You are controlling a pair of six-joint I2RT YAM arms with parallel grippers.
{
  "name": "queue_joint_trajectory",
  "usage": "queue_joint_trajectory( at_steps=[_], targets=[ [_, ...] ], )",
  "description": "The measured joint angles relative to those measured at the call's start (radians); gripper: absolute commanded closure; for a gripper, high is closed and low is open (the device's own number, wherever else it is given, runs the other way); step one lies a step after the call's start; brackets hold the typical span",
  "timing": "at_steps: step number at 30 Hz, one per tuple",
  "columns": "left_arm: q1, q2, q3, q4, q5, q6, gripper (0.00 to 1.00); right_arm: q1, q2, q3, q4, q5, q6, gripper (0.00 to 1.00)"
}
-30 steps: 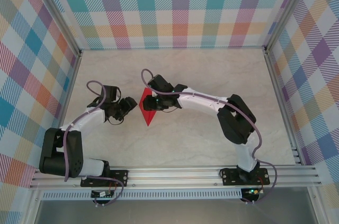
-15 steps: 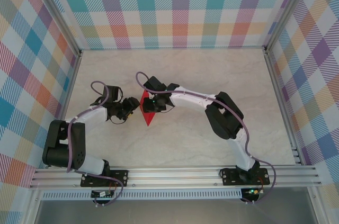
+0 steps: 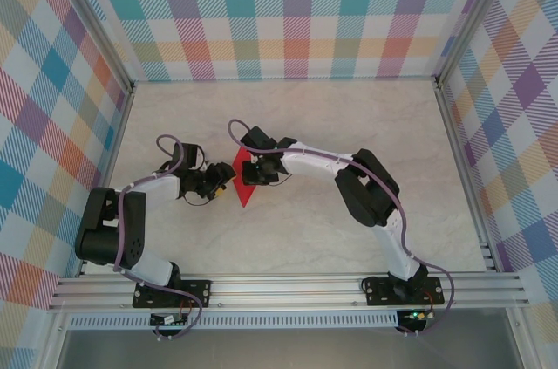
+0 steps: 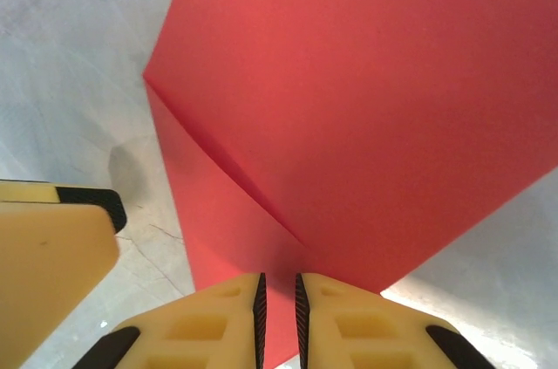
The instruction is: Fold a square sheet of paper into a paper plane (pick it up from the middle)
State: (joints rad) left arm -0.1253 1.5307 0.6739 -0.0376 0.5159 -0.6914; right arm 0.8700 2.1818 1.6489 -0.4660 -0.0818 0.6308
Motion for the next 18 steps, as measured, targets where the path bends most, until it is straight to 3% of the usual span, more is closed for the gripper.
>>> queue_joint_trajectory(
  at_steps=[18],
  targets=[
    [0.002,0.090,0.059,0.033,-0.024,0.032,0.40,-0.045,-0.004,-0.067,0.019,0.023,-0.065,0.80]
  ],
)
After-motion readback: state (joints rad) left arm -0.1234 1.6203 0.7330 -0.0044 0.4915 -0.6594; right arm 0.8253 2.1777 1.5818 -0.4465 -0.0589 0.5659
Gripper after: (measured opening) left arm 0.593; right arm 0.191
